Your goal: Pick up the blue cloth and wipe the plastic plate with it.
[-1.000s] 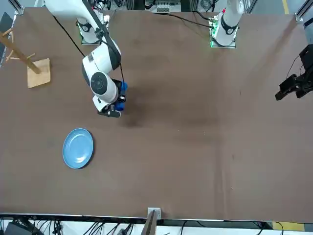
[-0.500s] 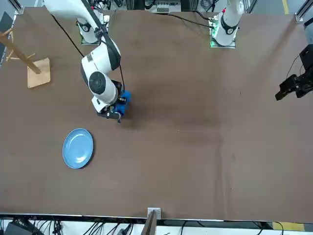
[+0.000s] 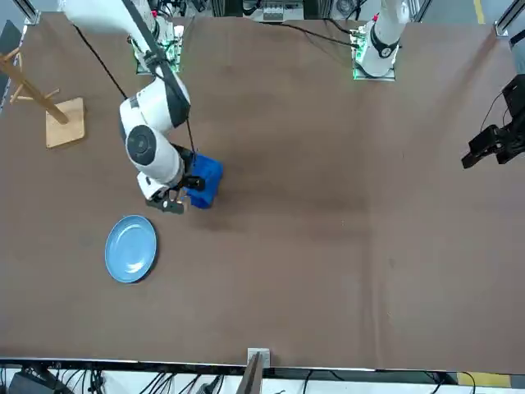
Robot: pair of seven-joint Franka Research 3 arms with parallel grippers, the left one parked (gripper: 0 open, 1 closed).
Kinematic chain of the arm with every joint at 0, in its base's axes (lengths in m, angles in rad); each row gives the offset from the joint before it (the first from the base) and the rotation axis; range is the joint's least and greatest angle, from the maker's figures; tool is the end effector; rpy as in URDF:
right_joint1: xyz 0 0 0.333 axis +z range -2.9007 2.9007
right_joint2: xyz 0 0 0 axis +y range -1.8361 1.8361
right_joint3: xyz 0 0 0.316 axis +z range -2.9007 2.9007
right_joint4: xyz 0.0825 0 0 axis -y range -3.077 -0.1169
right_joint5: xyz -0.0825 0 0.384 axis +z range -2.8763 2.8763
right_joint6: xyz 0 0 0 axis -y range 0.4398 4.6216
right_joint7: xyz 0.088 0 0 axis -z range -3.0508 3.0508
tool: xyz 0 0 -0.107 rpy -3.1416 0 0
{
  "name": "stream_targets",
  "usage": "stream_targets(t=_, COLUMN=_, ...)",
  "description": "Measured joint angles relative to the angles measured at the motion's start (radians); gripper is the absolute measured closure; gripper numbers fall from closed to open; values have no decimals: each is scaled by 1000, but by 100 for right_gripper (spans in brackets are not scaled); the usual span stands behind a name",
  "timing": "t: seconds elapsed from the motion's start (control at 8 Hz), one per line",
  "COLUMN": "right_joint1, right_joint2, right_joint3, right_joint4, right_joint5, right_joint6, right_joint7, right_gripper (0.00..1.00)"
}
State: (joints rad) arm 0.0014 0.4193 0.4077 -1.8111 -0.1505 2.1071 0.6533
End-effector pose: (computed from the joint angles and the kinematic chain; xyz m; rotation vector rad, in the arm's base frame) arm 0.5905 0.2285 0.3199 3.1143 -0.2907 -0.1439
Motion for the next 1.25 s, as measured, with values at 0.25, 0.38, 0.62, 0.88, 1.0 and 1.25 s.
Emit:
stream_targets(t=0.25, right_joint1=-80, right_joint2=27, right_joint3=-4, right_joint4=66, right_joint5=-64, right_joint6=2, right_joint7=-123, right_gripper=0)
stream_targets(t=0.38, right_joint1=-111, right_joint2=40, right_joint3=-14, right_joint4=102, right_joint5=-71, right_joint6=2, right_joint7=-180, right_gripper=0)
stream_targets(t=0.62, right_joint1=-125, right_joint2=43, right_joint3=-80, right_joint4=168, right_joint5=-72, right_joint6=-10, right_joint7=-255, right_gripper=0)
stream_targets(t=0.88, right_joint1=-118, right_joint2=2, right_joint3=-120, right_joint4=223, right_joint5=-74, right_joint6=-70, right_joint7=-287, right_gripper=0)
stream_targets(t=1.0, right_joint1=-114, right_joint2=-50, right_joint3=-136, right_joint4=239, right_joint5=-74, right_joint6=-112, right_joint7=-292, right_gripper=0)
stream_targets(t=1.25, right_joint1=-107, right_joint2=-172, right_joint3=-176, right_joint4=281, right_joint5=-13, right_joint6=-269, right_joint7=-303, right_gripper=0)
